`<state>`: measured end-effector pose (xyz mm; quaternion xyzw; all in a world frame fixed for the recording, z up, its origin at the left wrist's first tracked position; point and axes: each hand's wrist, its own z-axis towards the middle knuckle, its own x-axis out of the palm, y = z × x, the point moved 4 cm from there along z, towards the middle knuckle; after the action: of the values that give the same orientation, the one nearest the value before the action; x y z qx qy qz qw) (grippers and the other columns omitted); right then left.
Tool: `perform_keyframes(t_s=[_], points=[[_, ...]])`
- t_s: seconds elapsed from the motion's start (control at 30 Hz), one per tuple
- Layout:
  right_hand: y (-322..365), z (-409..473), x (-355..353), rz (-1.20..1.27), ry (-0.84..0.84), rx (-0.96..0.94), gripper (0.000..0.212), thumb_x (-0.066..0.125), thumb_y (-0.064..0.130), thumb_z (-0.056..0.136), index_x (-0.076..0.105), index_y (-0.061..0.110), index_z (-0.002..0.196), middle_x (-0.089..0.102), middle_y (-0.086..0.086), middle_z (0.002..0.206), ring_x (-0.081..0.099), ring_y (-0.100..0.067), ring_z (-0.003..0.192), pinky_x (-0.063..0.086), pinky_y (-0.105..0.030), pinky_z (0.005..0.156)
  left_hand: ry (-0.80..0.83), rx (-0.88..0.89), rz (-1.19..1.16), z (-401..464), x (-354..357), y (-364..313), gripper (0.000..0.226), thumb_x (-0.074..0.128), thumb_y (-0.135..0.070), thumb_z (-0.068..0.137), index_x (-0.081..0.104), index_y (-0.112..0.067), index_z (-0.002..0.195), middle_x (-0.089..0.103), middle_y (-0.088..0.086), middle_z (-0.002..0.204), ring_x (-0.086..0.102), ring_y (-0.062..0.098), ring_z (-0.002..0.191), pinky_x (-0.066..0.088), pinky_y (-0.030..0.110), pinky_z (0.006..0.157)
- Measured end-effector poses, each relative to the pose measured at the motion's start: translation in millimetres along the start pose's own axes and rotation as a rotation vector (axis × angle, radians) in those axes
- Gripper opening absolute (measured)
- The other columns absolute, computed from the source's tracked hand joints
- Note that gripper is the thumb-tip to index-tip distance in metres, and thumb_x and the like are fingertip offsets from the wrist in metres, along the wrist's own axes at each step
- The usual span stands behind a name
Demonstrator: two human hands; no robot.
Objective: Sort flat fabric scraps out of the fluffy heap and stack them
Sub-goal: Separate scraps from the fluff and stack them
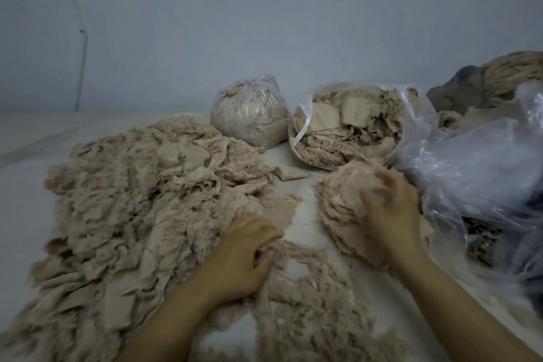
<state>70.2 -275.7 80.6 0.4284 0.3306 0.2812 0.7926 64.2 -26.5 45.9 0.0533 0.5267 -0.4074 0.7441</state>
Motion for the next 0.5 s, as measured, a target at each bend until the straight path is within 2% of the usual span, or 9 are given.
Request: perform_keyframes(t_s=[0.07, 0.13, 0.2, 0.27, 0.33, 0.4, 0.5], points=[[1.4, -26.9, 25.9, 0.07, 0.308, 0.041, 0.004, 0.064, 0.021, 0.088, 0.067, 0.023, 0.091, 0.068, -0.002, 0.099, 0.063, -0.017, 0.086, 0.05, -0.032, 0.074, 0.111, 0.016, 0.198, -3.4, 10.1, 4.4, 0.047, 0.051, -0.031, 0.087, 0.049, -0.024, 0.134, 0.048, -0.007, 0.126, 0.034, 0.01, 0.123, 0.011, 0.021, 0.109], [2.9, -56.6, 49.2, 0.011, 0.686, 0.086, 0.006, 0.069, 0.03, 0.084, 0.071, 0.024, 0.084, 0.071, 0.003, 0.088, 0.065, -0.011, 0.081, 0.053, -0.027, 0.074, 0.09, 0.01, 0.243, -3.3, 11.0, 5.6, 0.042, 0.051, -0.025, 0.085, 0.055, -0.023, 0.127, 0.053, -0.004, 0.117, 0.041, 0.013, 0.115, 0.017, 0.018, 0.102], [2.7, -79.1, 63.1, -0.149, 0.917, 0.013, 0.021, 0.077, 0.042, 0.075, 0.073, 0.024, 0.083, 0.07, 0.007, 0.084, 0.06, 0.0, 0.073, 0.048, -0.016, 0.071, -0.045, -0.03, 0.073, -1.5, 5.5, 6.3, 0.035, 0.055, -0.004, 0.079, 0.065, -0.015, 0.111, 0.057, -0.001, 0.103, 0.049, 0.016, 0.102, 0.029, 0.013, 0.089], [4.3, -88.1, 69.3, -0.239, 0.936, -0.138, 0.023, 0.079, 0.042, 0.073, 0.072, 0.022, 0.082, 0.065, 0.011, 0.078, 0.054, 0.004, 0.067, 0.042, -0.013, 0.066, -0.158, -0.115, -0.112, 0.2, -1.8, 8.7, 0.032, 0.054, 0.011, 0.074, 0.068, -0.01, 0.095, 0.054, -0.007, 0.09, 0.052, 0.011, 0.088, 0.032, 0.005, 0.078], [7.7, -88.4, 68.8, -0.192, 0.883, -0.235, 0.015, 0.074, 0.033, 0.081, 0.068, 0.019, 0.079, 0.06, 0.011, 0.073, 0.051, 0.003, 0.064, 0.041, -0.015, 0.065, -0.274, -0.18, -0.229, 1.7, -8.3, 8.6, 0.03, 0.055, 0.008, 0.075, 0.064, -0.02, 0.083, 0.051, -0.012, 0.086, 0.05, 0.002, 0.084, 0.031, 0.001, 0.073], [8.3, -82.1, 63.2, -0.08, 0.773, -0.211, 0.014, 0.068, 0.024, 0.086, 0.061, 0.018, 0.076, 0.057, 0.009, 0.069, 0.048, 0.001, 0.061, 0.039, -0.013, 0.061, -0.375, -0.274, -0.33, 2.5, -13.8, 11.8, 0.033, 0.06, 0.002, 0.081, 0.056, -0.03, 0.077, 0.055, -0.008, 0.087, 0.05, -0.004, 0.083, 0.034, 0.003, 0.07], [4.0, -69.9, 53.6, 0.065, 0.583, -0.086, 0.019, 0.064, 0.018, 0.089, 0.055, 0.019, 0.072, 0.055, 0.005, 0.063, 0.048, -0.002, 0.058, 0.038, -0.014, 0.057, -0.414, -0.327, -0.422, -0.5, -19.6, 17.5, 0.026, 0.059, -0.005, 0.083, 0.055, -0.03, 0.076, 0.056, -0.003, 0.09, 0.05, -0.006, 0.083, 0.037, 0.008, 0.07]])
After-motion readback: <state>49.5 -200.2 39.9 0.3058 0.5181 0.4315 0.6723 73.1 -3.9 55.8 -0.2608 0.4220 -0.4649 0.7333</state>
